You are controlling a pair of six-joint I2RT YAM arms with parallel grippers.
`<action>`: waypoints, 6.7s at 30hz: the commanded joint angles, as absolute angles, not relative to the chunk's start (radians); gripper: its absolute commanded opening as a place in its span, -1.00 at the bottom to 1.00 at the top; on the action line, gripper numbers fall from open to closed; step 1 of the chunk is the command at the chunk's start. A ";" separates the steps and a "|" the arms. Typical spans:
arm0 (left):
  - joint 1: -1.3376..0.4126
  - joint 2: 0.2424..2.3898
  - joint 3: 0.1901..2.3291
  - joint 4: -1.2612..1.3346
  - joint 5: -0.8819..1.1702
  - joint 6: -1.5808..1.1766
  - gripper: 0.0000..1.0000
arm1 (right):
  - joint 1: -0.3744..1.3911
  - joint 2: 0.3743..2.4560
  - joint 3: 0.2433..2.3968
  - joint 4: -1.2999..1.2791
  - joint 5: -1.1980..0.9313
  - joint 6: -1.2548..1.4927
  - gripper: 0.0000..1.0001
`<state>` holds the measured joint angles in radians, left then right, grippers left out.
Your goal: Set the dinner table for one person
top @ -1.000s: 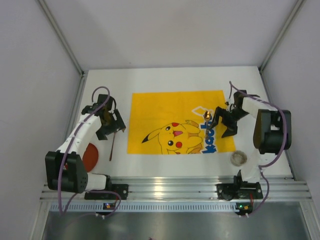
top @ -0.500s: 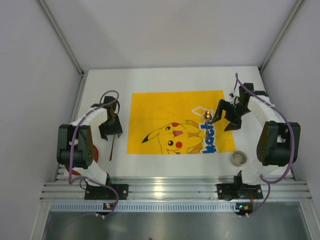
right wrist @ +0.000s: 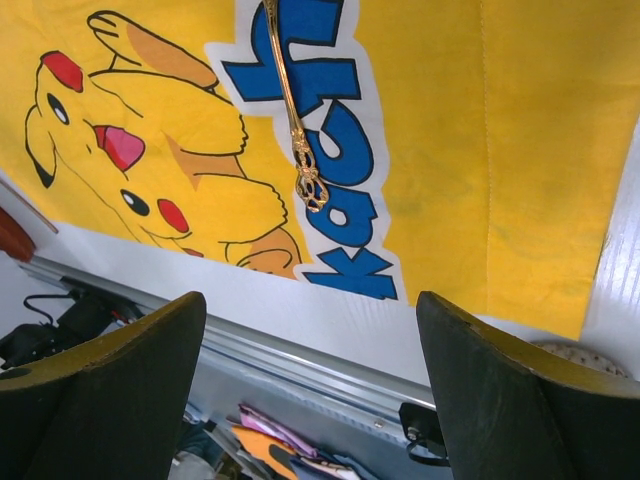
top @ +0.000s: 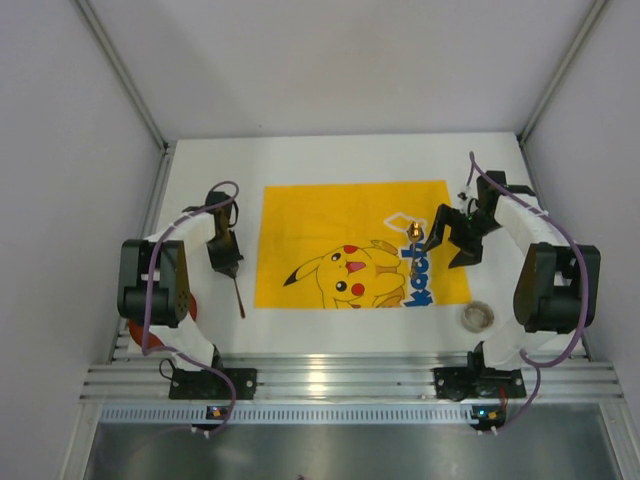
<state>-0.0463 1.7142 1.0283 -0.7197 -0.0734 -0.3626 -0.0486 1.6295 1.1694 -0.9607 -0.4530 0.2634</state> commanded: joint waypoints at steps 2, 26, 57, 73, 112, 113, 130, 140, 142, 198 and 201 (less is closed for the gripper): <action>-0.023 1.816 1.000 -0.632 -0.147 -0.344 -1.00 | -0.052 1.589 1.172 -0.971 -0.449 0.267 0.72; -0.403 2.009 1.584 -0.802 -0.081 -0.451 -1.00 | -0.038 1.528 1.175 -0.951 -0.361 0.333 0.73; 0.112 1.577 1.051 -0.937 -0.462 -0.512 0.76 | 0.052 1.488 1.170 -1.021 -0.370 0.327 0.74; 0.271 1.732 0.928 -0.710 -0.239 -0.548 0.22 | 0.054 1.375 1.114 -1.124 -0.307 0.281 0.75; -0.787 2.408 2.299 -1.114 -0.127 -0.476 -1.00 | 0.052 1.000 1.003 -1.158 -0.224 0.456 0.80; -0.793 2.411 2.280 -1.103 -0.118 -0.477 -1.00 | 0.051 0.993 0.999 -1.158 -0.224 0.460 0.80; -0.874 2.313 2.126 -0.871 0.114 -0.531 0.47 | 0.051 0.867 0.921 -1.327 0.137 0.603 0.99; -0.873 1.978 1.935 -0.880 0.009 -0.558 0.53 | 0.051 0.923 0.744 -1.117 0.051 0.646 0.99; -0.873 1.930 1.892 -0.887 0.009 -0.560 0.52 | 0.051 0.946 0.738 -1.075 0.077 0.641 0.99; -0.873 0.977 1.204 -1.058 -0.412 -0.663 0.96 | 0.167 1.910 1.846 -0.966 0.143 0.604 -1.00; -0.871 0.982 1.215 -1.066 -0.471 -0.663 0.96 | 0.192 2.101 2.045 -1.012 0.137 0.604 -1.00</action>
<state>-0.8726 0.9722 1.2118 -1.0325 -0.3622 -0.6571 0.1638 1.9862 1.8778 -0.9806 0.1547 0.6315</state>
